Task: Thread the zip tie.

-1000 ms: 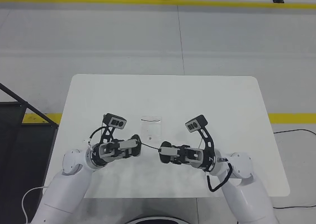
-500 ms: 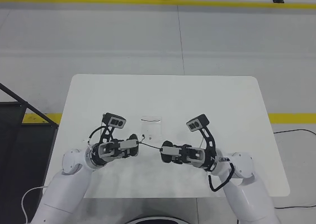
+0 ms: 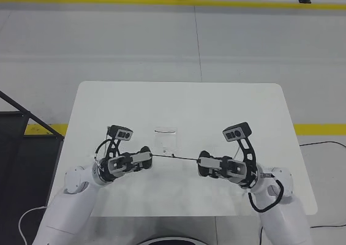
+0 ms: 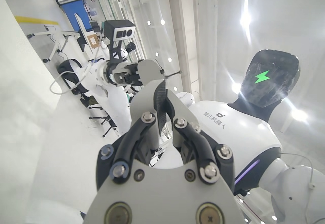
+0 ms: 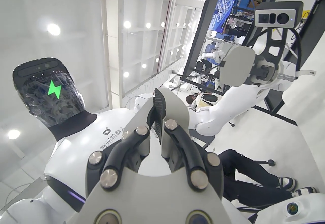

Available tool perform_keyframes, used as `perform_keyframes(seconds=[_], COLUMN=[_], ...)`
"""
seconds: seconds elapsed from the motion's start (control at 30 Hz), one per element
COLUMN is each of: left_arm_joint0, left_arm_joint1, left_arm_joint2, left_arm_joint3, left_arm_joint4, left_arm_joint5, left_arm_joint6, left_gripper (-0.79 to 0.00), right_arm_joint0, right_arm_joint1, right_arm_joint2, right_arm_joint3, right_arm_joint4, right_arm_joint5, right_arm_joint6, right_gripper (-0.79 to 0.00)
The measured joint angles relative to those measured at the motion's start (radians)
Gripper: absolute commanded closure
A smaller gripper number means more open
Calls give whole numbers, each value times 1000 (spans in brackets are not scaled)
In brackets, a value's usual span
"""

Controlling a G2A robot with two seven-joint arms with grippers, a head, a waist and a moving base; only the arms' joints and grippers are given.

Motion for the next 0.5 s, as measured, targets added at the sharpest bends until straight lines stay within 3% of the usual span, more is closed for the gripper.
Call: perform_keyframes(seconds=[0.5], left_arm_joint0=[23], left_arm_joint1=[6], left_arm_joint2=[-16], left_arm_joint3=[-9], left_arm_joint4=[61], left_arm_joint5=[-41], left_arm_joint6=[3], left_gripper=[0], right_arm_joint0=[-24], right_arm_joint1=[15], right_arm_joint2=[32], right_arm_joint3=[-18], right_arm_joint4=[43], right_arm_joint5=[-6], right_arm_joint6=[31], right_gripper=[0])
